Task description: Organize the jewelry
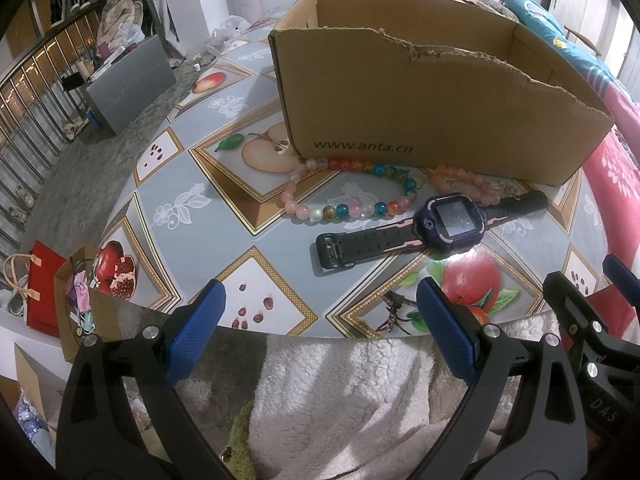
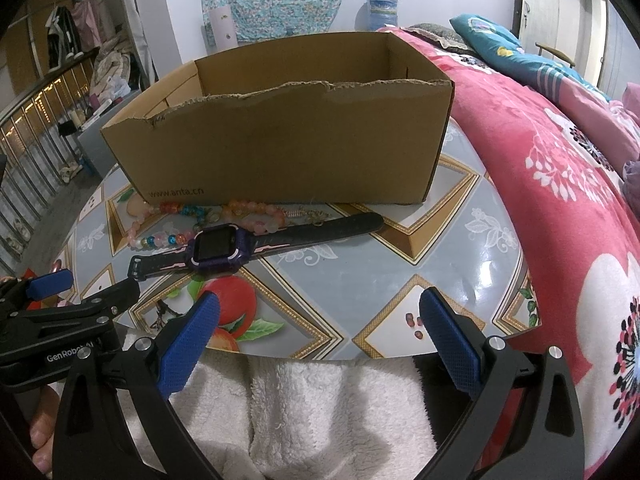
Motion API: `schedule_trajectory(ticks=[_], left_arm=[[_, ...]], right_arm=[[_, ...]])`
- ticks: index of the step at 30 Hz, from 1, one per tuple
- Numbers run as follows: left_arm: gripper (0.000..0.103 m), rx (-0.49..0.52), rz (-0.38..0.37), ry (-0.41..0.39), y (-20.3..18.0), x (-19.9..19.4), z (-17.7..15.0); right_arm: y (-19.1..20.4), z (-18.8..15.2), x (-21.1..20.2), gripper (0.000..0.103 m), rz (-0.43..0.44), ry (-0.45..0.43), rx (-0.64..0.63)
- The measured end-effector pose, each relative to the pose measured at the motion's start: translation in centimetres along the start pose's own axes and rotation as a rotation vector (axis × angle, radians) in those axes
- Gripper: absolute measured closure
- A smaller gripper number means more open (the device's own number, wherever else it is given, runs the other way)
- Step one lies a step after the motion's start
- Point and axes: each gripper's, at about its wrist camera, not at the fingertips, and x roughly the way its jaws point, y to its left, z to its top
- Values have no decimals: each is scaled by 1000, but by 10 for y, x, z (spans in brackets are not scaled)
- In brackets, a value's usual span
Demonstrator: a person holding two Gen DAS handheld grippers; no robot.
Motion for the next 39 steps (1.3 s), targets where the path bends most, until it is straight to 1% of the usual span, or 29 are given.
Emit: schedule_trajectory(ticks=[25,29,30,34,39], left_arm=[[11,0,-1,-1,0,0,2],[11,6,-1,-16,-1,-1,2],[11,7,-1,-21,0,0,7],[11,21,-31,-25,0,3,8],[11,55,-47,-40,-3,2,8]], right_arm=[[0,0,2,5,-5,-2,3],[-4,5,-2,5,-11,-4,6],[-4,4,-2,5,-12,-6,5],[-4,3,-2,5,-19,-14,0],[-5,4,-5,5,-35,-52,-10]])
